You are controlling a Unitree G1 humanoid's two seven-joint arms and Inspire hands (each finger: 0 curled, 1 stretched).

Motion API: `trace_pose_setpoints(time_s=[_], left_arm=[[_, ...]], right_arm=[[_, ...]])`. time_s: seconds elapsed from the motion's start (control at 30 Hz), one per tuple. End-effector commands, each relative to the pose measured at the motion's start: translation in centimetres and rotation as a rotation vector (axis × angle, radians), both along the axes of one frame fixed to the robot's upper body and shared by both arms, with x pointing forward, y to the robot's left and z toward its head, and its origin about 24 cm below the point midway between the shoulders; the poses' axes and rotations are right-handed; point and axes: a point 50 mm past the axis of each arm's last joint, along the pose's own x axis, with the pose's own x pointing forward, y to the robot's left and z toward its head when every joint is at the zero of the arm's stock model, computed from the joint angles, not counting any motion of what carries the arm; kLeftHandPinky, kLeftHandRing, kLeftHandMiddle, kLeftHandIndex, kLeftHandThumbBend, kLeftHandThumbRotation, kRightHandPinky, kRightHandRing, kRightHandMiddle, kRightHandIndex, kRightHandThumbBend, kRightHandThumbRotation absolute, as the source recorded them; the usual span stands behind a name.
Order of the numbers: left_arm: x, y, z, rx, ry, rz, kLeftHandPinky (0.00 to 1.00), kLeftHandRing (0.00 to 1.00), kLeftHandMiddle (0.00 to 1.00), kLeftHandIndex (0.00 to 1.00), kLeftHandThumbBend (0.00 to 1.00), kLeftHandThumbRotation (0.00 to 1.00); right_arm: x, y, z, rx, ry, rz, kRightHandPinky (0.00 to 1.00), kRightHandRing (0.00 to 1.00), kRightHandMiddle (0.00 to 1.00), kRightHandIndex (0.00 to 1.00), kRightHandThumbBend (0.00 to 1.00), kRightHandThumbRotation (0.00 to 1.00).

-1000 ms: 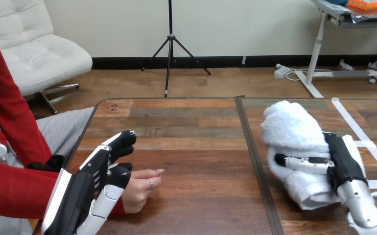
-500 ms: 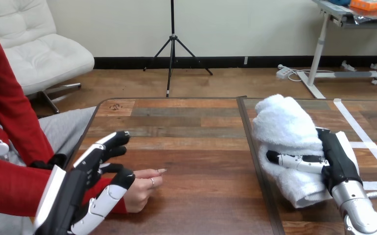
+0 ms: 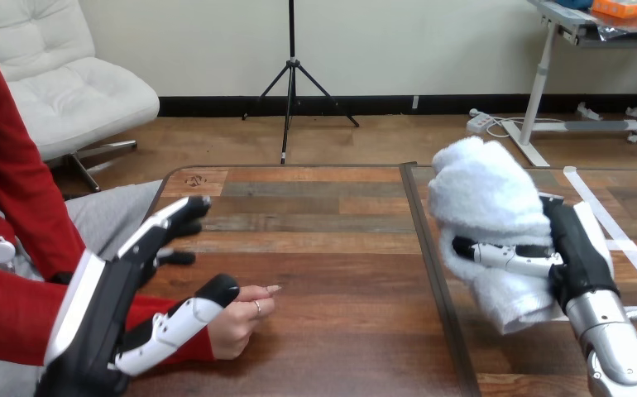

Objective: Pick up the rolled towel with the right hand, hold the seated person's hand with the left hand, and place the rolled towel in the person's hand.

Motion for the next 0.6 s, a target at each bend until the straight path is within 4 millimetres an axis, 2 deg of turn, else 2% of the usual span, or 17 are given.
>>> trace_pose_setpoints(time_s=[0.0, 0.2, 0.57], left_arm=[[1.4, 0.1, 2.1, 0.083, -0.100, -0.004, 0.75, 0.87, 0.88, 0.87, 0.90, 0.78], [2.1, 0.3, 2.5, 0.187, -0.121, 0.010, 0.76, 0.88, 0.89, 0.88, 0.95, 0.79], [3.3, 0.5, 2.9, 0.315, -0.142, 0.021, 0.77, 0.89, 0.90, 0.89, 0.97, 0.76]], right_arm=[[1.3, 0.0, 3.0, 0.018, -0.123, 0.007, 0.28, 0.33, 0.39, 0.42, 0.85, 0.00], [1.3, 0.2, 3.1, -0.002, -0.125, 0.016, 0.28, 0.33, 0.39, 0.42, 0.85, 0.00], [1.3, 0.5, 3.2, 0.009, -0.125, 0.021, 0.27, 0.32, 0.39, 0.42, 0.86, 0.00]])
